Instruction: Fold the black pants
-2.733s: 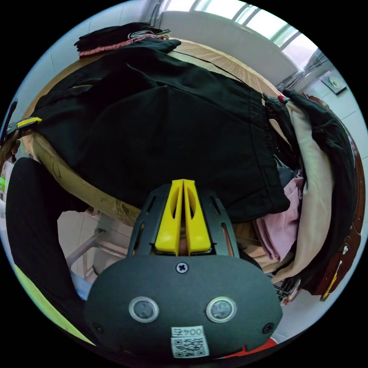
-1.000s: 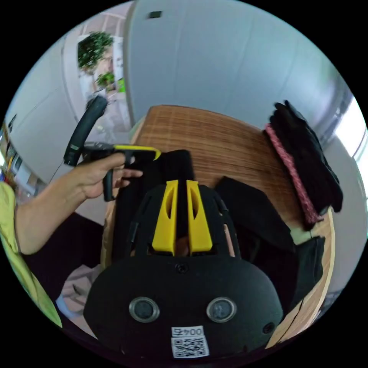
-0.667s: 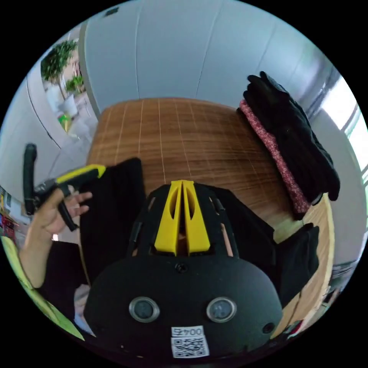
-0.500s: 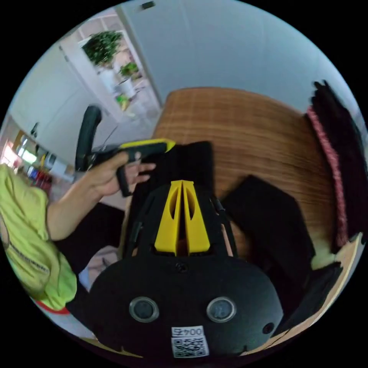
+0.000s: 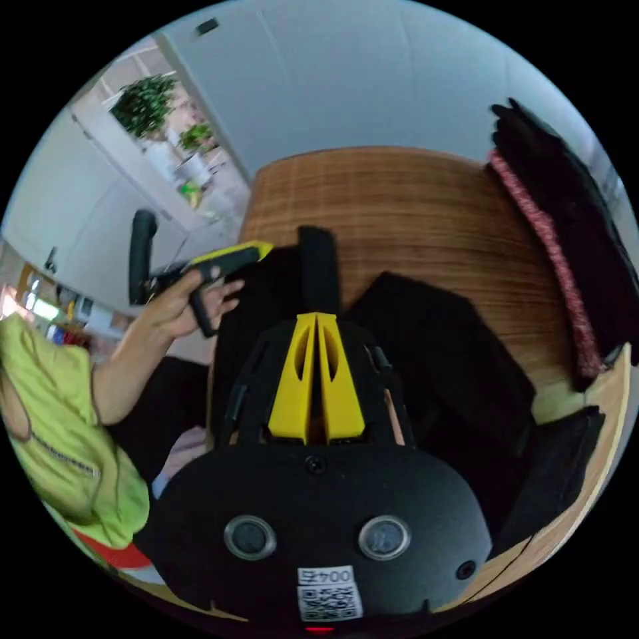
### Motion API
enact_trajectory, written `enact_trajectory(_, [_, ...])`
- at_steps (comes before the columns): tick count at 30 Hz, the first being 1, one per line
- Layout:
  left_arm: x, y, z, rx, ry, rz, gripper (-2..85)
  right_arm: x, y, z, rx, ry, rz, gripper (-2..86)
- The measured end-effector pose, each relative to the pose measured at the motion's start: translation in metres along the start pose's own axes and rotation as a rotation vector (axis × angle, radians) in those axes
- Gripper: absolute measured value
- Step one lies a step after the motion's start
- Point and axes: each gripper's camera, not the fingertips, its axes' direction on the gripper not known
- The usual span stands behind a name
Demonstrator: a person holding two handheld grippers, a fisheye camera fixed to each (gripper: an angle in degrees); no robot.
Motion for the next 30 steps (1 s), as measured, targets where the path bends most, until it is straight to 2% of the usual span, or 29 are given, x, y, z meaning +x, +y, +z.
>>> enact_trajectory(2, [0.002, 0.001, 0.000, 0.006, 0.000, 0.005, 0.3, -0.021, 0.022, 0.024, -0.122, -0.179, -0.119, -0.6])
enact_trajectory(3, [0.003, 0.002, 0.000, 0.007, -0.001, 0.009, 0.3, -0.023, 0.027, 0.031, -0.156, -0.187, -0.131, -0.6])
enact_trajectory(4, [0.004, 0.002, 0.000, 0.010, 0.000, 0.008, 0.3, -0.021, 0.033, 0.044, -0.210, -0.068, -0.119, -0.5])
enact_trajectory(5, [0.004, 0.003, 0.000, 0.012, 0.001, 0.008, 0.3, -0.008, 0.037, 0.048, -0.208, 0.156, -0.046, -0.2])
enact_trajectory(7, [0.003, 0.003, -0.001, 0.015, 0.004, 0.007, 0.3, 0.023, 0.042, 0.028, -0.108, 0.334, 0.117, 0.5])
enact_trajectory(9, [0.001, 0.002, -0.001, 0.014, 0.008, 0.002, 0.2, 0.045, 0.053, -0.004, 0.040, 0.303, 0.238, 3.2])
enact_trajectory(10, [0.001, 0.001, 0.000, 0.012, 0.008, 0.002, 0.2, 0.054, 0.060, -0.017, 0.087, 0.261, 0.294, 7.2])
enact_trajectory(12, [0.003, 0.000, 0.001, 0.008, 0.004, 0.007, 0.2, 0.069, 0.069, -0.020, 0.037, 0.225, 0.405, 13.8])
enact_trajectory(13, [0.005, -0.001, 0.001, 0.005, 0.001, 0.016, 0.2, 0.082, 0.078, -0.020, 0.009, 0.197, 0.528, 15.0])
enact_trajectory(16, [0.007, -0.003, 0.001, 0.003, -0.005, 0.022, 0.2, 0.102, 0.120, -0.039, 0.161, 0.015, 0.802, 16.3])
enact_trajectory(19, [0.009, -0.005, 0.000, 0.002, -0.002, 0.022, 0.2, 0.116, 0.155, -0.042, 0.280, -0.081, 1.008, 16.6])
enact_trajectory(21, [0.013, -0.006, 0.000, -0.001, -0.006, 0.035, 0.2, 0.125, 0.161, -0.033, 0.301, -0.138, 1.065, 15.3])
enact_trajectory(23, [0.015, -0.007, -0.001, 0.000, -0.010, 0.044, 0.2, 0.137, 0.157, -0.025, 0.327, -0.152, 1.084, 4.8])
enact_trajectory(27, [0.015, -0.010, -0.005, -0.001, -0.004, 0.034, 0.2, 0.145, 0.146, -0.049, 0.429, -0.136, 1.094, 0.8])
enact_trajectory(30, [0.017, -0.014, -0.009, 0.002, 0.006, 0.032, 0.3, 0.148, 0.121, -0.116, 0.546, 0.083, 1.022, 0.7])
